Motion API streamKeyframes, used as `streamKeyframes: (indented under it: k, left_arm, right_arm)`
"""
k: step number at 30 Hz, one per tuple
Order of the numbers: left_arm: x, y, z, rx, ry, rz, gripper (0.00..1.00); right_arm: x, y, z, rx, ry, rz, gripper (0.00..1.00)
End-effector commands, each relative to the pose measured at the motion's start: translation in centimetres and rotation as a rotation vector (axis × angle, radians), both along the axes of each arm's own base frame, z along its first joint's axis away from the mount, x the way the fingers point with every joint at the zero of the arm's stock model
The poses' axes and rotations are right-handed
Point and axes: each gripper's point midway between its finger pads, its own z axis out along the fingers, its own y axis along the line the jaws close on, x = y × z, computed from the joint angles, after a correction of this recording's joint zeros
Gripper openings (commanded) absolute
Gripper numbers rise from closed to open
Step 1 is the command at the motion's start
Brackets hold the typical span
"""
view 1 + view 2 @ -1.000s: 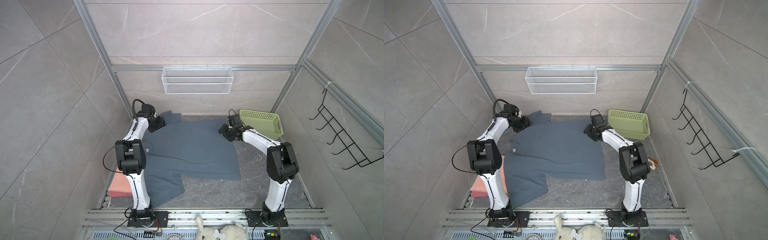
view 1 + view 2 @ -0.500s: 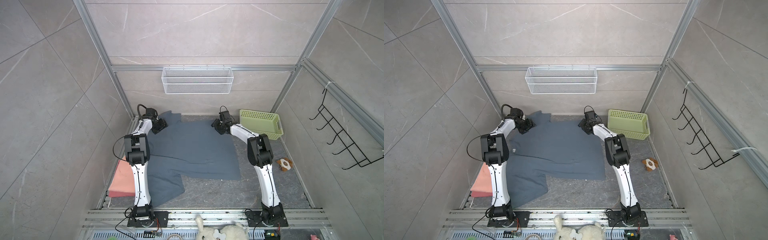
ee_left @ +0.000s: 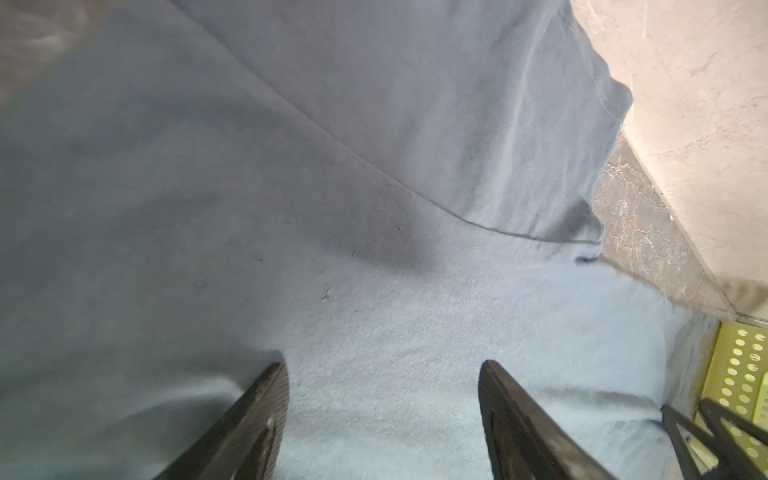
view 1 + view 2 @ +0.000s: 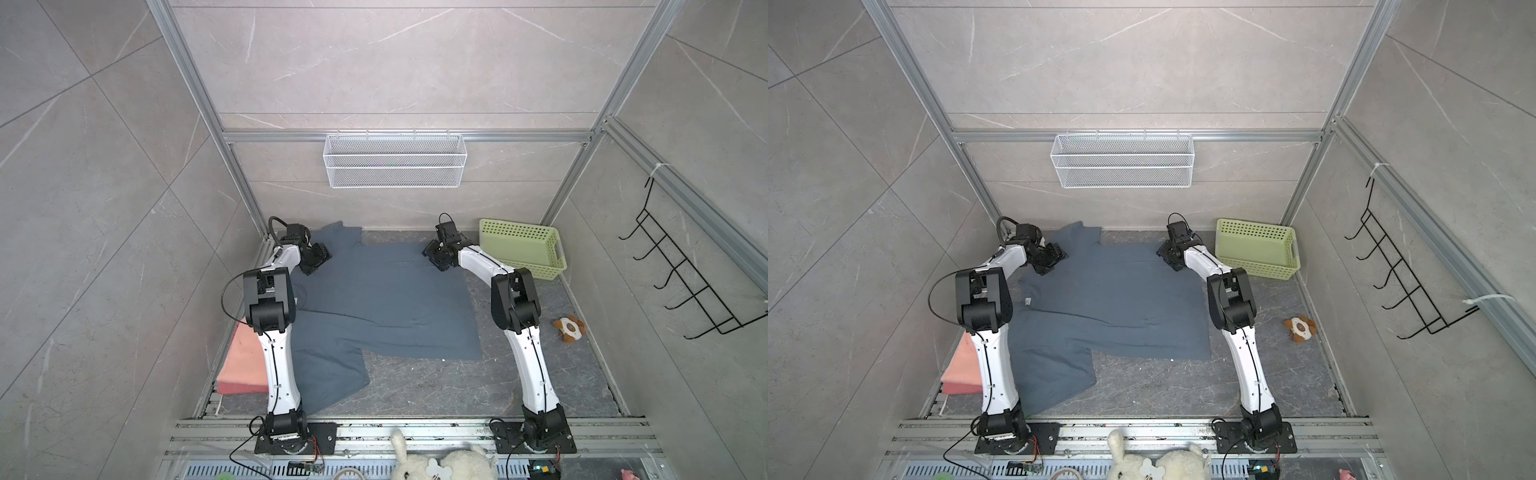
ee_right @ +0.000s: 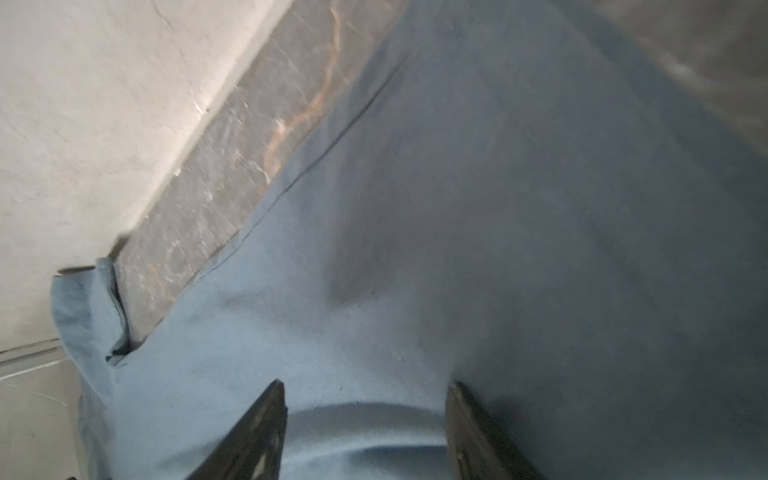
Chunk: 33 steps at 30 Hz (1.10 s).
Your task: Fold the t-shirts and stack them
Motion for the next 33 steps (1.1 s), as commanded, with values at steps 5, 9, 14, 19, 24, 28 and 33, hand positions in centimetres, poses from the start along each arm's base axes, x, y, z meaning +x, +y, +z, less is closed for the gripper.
streamKeyframes:
  k: [5,9,14,19,24,28,33]
  left_arm:
    - [-7.2,1.7,-3.3,0.028,0.236,0.065,0.76]
    - [-7.7,1.4,-1.6,0.014,0.223,0.056,0.75]
    - [-4.3,1.1,3.4,-0.007,0.076,0.032,0.75]
    - [0.6,1.5,7.2,0.025,-0.069,-0.021,0.75]
    - [4.7,2.5,5.7,0.081,-0.109,-0.057,0.74]
    - [6.7,3.7,4.5,0.111,-0.13,-0.026,0.73]
    - [8.4,4.9,3.7,0.146,-0.177,0.035,0.73]
  right_arm:
    - [-8.3,-3.5,-5.0,-0.125,0.248,-0.025,0.63]
    - [-7.8,-3.5,-4.1,-0.132,0.213,-0.016,0.63]
    - [-3.8,-1.8,-0.3,-0.11,0.089,0.046,0.63]
    - [-0.6,-1.8,4.3,-0.142,-0.046,0.043,0.64]
    - [1.6,-3.3,4.7,-0.186,-0.068,-0.025,0.65]
    - [3.0,-3.6,4.4,-0.192,-0.072,-0.045,0.68]
    - [4.0,-4.4,3.2,-0.249,-0.054,-0.063,0.7]
